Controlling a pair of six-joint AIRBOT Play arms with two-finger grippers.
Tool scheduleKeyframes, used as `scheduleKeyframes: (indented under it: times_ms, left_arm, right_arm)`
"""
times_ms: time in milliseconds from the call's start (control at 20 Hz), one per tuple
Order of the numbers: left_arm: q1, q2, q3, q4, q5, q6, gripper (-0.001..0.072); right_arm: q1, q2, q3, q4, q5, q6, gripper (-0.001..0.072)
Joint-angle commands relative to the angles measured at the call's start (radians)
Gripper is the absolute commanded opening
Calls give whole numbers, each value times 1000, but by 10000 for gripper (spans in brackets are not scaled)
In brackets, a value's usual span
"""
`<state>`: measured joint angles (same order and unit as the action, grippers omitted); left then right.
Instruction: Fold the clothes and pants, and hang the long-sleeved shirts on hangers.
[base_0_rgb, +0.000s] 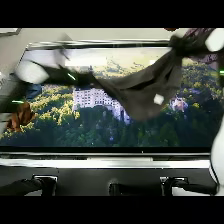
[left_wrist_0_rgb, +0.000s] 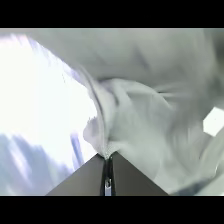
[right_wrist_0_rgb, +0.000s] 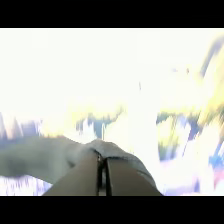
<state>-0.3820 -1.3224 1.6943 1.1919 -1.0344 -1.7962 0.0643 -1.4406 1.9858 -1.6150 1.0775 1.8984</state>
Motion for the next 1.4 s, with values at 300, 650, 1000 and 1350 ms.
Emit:
scheduleKeyframes:
  times_ms: [300,650,1000,1350]
  left_arm:
    - [88,406,332,576,-57,-242,17]
    - [90,429,321,705,-240,-283,17]
    - [127,93,231,708,-242,-273,18]
    - [191,-371,223,646,-269,-283,19]
  right_arm:
    - [1,499,11,-178,-117,77,33]
    - [1,579,11,-183,-128,87,33]
    - [2,116,10,45,-56,111,34]
    - [2,-478,10,568,76,102,49]
